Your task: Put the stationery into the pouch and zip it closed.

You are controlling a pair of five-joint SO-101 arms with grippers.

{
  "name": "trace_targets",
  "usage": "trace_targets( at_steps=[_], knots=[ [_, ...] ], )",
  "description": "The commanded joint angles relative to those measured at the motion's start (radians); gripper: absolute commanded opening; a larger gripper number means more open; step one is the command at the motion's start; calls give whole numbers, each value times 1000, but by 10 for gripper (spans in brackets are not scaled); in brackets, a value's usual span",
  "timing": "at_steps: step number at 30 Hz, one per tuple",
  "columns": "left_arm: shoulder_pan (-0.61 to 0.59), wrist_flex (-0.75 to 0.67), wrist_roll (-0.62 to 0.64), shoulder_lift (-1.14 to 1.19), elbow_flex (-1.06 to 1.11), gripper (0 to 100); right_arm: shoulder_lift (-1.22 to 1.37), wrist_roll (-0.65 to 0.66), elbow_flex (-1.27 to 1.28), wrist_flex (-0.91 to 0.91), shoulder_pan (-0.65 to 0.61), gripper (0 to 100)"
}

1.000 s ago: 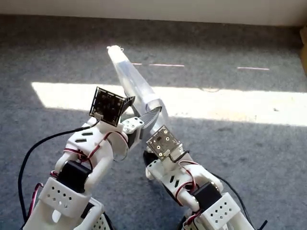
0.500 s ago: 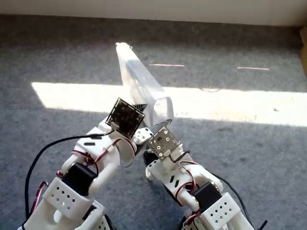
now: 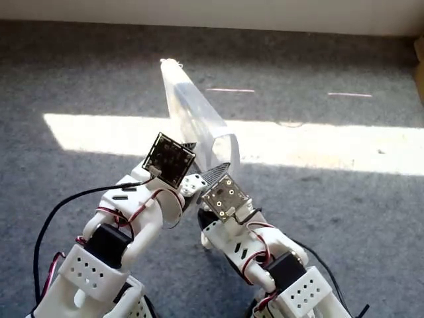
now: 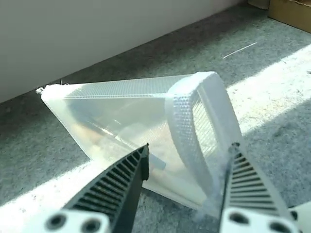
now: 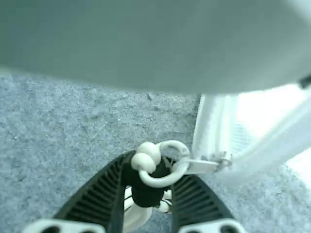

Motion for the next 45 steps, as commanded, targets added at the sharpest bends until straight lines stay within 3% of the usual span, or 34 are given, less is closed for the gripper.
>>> trace_targets(
  at_steps=[1, 9, 13, 22, 32, 41, 45],
  knots=[
    [-42, 6, -12, -22, -19, 248, -24, 6, -15, 4, 42, 5],
    [-79, 41, -12, -39, -36, 248, -24, 6, -8, -53, 93, 5],
    [-61, 140, -8, -147, -56, 250, -24, 6, -7, -82, 94, 5],
    [-59, 212, -11, -400, 5, 249, -24, 5, -7, -84, 93, 5],
    [-153, 293, -6, -332, -90, 248, -24, -166, -15, -84, 94, 5],
    [-174, 669, -14, -143, -496, 248, -22, -253, -81, -105, 94, 5],
    [-174, 839, -129, -117, -647, 248, -21, -275, -151, -105, 94, 5]
  ],
)
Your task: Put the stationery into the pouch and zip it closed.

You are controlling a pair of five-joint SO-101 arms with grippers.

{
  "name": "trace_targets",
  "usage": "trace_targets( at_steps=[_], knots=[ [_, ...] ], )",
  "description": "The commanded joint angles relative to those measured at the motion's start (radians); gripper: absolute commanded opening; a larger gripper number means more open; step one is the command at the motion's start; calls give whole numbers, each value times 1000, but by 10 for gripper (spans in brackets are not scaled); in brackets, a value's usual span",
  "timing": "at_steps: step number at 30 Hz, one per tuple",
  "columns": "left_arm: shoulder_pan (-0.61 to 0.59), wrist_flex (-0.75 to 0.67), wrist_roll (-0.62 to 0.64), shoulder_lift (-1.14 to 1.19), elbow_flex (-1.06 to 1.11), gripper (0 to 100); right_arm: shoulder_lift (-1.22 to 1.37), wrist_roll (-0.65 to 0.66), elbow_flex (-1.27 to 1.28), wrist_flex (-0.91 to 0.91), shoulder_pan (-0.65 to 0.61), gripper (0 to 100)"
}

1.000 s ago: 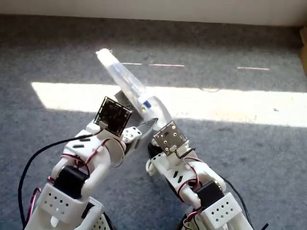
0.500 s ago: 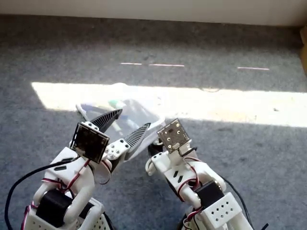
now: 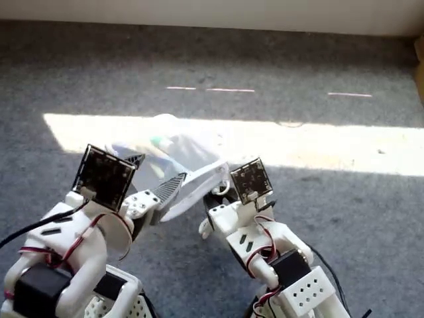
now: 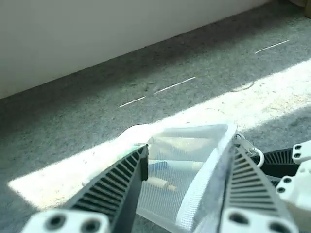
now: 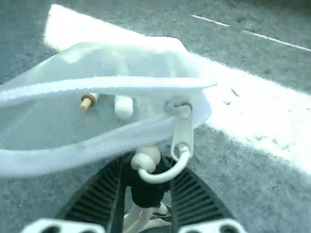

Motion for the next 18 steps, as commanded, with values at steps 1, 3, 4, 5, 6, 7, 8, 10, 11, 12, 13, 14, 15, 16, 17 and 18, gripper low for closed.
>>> trace_targets(
  at_steps=[1, 3, 4, 5, 6, 7, 8, 10, 11, 12, 13, 14, 15, 16, 17, 18],
  knots=[
    [-12, 184, -121, 41, -196, 248, -21, -21, -114, -30, 10, 5],
    [-10, 241, -181, 50, -216, 248, -15, -20, -148, -30, 10, 5],
    [-10, 264, -206, 53, -219, 248, -15, -17, -168, -30, 10, 5],
    [-8, 282, -226, 56, -219, 248, -13, -17, -189, -30, 10, 5],
    [-8, 296, -238, 59, -219, 248, -13, -15, -209, -31, 10, 5],
    [-8, 308, -249, 59, -217, 248, -13, -15, -232, -31, 10, 5],
    [-7, 321, -259, 58, -220, 248, -12, -14, -248, -41, 10, 5],
    [-5, 345, -272, 50, -225, 248, -12, -8, -268, -90, 10, 5],
    [-4, 354, -281, 50, -225, 248, -12, 11, -271, -113, 10, 5],
    [-4, 362, -292, 53, -220, 248, -12, 26, -274, -130, 10, 5],
    [-4, 370, -304, 58, -214, 248, -12, 34, -274, -140, 7, 5],
    [-4, 377, -318, 59, -196, 248, -12, 34, -274, -143, 7, 5],
    [-4, 376, -328, 59, -166, 248, -12, 34, -274, -143, 5, 5],
    [-5, 374, -338, 59, -133, 248, -12, 34, -275, -143, 4, 5],
    [-12, 374, -342, 59, -101, 248, -12, 34, -277, -143, 4, 5],
    [-13, 373, -342, 59, -68, 248, -12, 34, -277, -142, 1, 5]
  ],
)
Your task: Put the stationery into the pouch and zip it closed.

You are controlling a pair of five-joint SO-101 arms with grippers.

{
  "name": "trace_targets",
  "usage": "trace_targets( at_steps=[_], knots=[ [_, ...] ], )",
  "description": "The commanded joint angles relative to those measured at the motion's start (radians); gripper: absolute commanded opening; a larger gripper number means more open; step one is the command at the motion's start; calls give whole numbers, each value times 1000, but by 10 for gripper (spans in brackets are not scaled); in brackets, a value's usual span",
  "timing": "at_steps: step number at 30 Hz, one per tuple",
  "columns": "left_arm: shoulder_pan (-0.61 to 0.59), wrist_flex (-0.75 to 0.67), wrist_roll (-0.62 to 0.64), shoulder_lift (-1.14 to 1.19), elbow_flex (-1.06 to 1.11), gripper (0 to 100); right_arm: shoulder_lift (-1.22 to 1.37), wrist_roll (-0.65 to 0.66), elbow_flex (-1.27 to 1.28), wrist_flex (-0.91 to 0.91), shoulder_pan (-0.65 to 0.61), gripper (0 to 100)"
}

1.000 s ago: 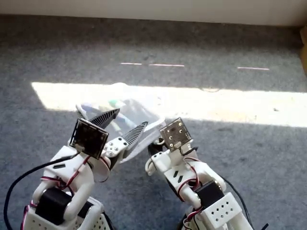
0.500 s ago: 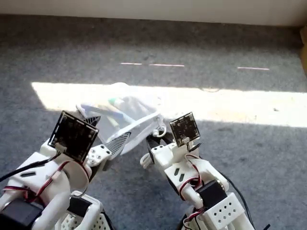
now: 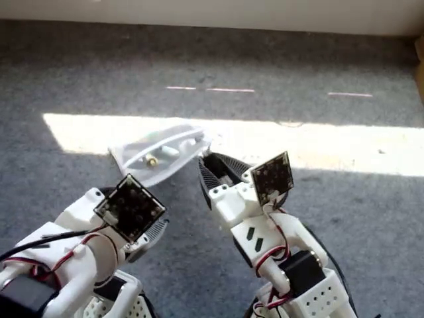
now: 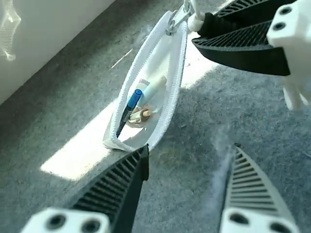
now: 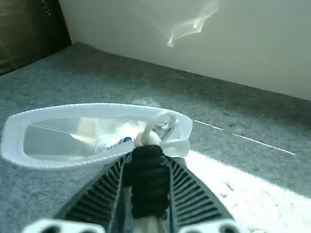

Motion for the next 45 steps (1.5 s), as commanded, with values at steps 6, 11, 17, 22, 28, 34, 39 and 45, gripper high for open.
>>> trace_targets(
  at_steps=[6, 11, 17, 22, 28, 34, 39, 45],
  knots=[
    [-183, -117, -28, 12, 205, 248, -22, 21, -79, 85, -67, 5],
    [-325, -245, -92, 8, 300, 248, -22, 21, -137, 182, -90, 5],
    [-429, -471, -63, 16, 409, 239, -24, 75, -168, 360, -174, 5],
    [-437, -671, 46, 16, 475, 187, -24, 118, -168, 456, -269, 5],
    [-397, -895, 166, 16, 567, 185, -24, 120, -159, 552, -326, 5],
    [-213, -985, 247, 16, 608, 185, -24, 120, -159, 593, -412, 5],
    [-65, -985, 259, 10, 602, 185, -24, 120, -156, 604, -410, 5],
    [8, -984, 259, 16, 608, 186, -24, 120, -156, 613, -394, 5]
  ],
)
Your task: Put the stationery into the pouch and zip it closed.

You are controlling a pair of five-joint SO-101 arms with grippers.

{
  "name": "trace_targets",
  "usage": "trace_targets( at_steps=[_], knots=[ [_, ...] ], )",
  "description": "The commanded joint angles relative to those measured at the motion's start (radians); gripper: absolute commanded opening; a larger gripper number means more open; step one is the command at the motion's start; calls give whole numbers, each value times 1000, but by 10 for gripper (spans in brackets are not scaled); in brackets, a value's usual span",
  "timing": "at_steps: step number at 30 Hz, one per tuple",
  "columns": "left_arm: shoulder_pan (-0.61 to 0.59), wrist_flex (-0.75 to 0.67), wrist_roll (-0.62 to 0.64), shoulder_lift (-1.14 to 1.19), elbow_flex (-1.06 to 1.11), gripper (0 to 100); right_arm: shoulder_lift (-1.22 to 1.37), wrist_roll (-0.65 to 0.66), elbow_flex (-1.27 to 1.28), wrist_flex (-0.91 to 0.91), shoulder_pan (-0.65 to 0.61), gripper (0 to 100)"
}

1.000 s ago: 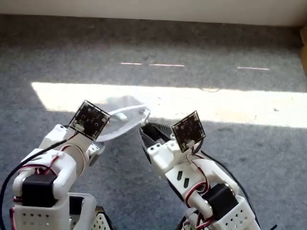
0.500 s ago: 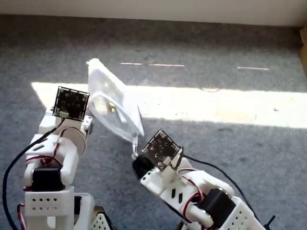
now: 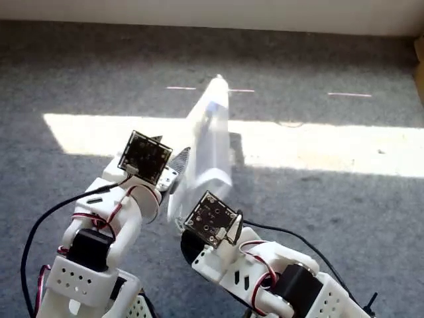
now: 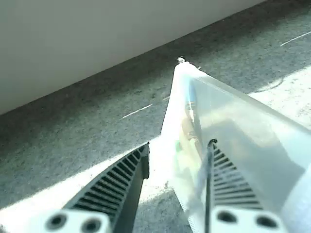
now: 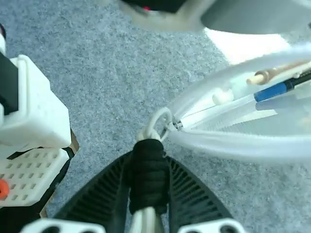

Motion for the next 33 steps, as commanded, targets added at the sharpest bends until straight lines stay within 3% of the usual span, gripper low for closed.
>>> trace_targets(
  at_steps=[1, 7, 15, 19, 26, 33],
  knots=[
    [42, -21, 12, 1, -12, 186, -22, 11, -47, -4, 21, 5],
    [39, -17, 14, -5, -10, 186, -22, 11, -50, -53, 193, 5],
    [36, 97, 6, -8, -21, 188, -22, 11, -58, -70, 417, 5],
    [36, 210, 8, -8, -94, 245, -22, 11, -64, -71, 483, 5],
    [50, 381, -15, -8, -216, 253, -22, 2, -162, -33, 564, 5],
    [252, 433, -172, -8, -237, 252, -22, 9, -189, -25, 611, 5]
  ],
)
